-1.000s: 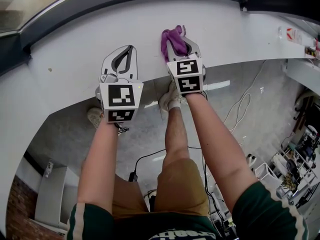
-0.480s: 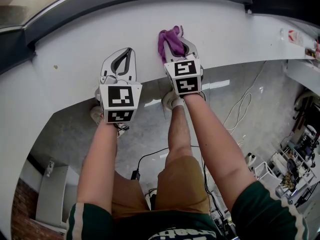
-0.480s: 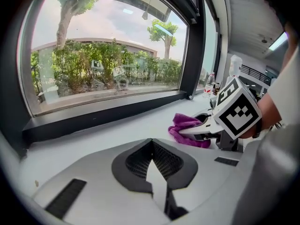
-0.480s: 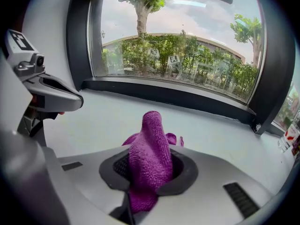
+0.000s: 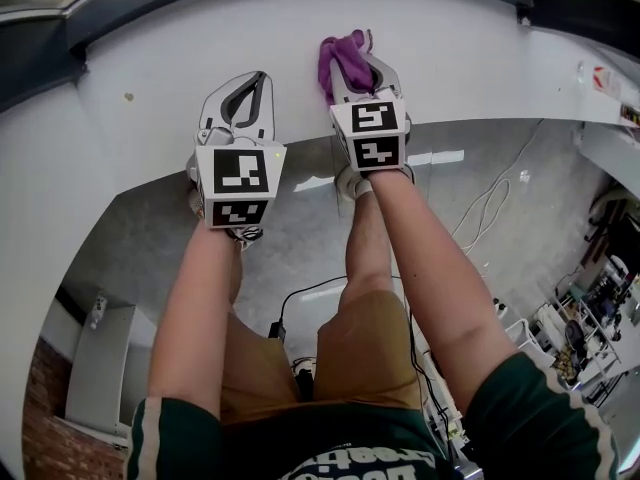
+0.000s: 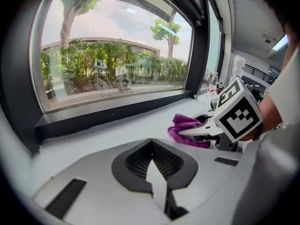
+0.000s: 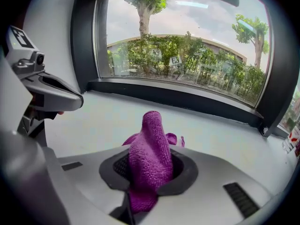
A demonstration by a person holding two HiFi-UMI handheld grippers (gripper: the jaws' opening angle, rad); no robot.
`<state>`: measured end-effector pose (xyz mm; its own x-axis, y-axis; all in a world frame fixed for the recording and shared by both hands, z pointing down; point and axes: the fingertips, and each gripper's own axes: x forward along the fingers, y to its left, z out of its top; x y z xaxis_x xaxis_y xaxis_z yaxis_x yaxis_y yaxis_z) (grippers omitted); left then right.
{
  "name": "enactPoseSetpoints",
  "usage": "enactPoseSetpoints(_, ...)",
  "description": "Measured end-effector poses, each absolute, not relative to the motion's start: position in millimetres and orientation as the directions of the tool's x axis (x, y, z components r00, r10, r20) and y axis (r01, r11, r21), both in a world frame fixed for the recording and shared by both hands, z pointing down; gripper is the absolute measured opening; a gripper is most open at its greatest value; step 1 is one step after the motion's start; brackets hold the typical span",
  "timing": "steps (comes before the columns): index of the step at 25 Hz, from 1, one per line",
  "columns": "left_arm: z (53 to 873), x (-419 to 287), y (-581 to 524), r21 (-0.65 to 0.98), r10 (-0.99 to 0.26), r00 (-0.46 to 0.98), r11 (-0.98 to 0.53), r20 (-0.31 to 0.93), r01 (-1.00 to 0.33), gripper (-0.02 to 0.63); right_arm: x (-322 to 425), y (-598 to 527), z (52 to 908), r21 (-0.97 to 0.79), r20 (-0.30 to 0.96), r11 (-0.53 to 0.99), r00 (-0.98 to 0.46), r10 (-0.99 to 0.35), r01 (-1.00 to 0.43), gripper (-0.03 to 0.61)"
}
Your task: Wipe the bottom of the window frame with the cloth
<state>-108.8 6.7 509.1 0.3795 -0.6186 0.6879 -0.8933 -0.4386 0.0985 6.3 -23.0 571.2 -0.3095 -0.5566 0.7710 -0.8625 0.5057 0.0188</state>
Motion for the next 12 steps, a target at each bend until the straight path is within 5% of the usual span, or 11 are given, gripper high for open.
enactPoseSetpoints(12, 503, -177, 9, 0.081, -0.654, 0.321, -0.370, 0.685, -0.926, 0.009, -68, -16, 572, 0.015, 0.773, 0.575, -0.356, -0.526, -0.818, 0.083)
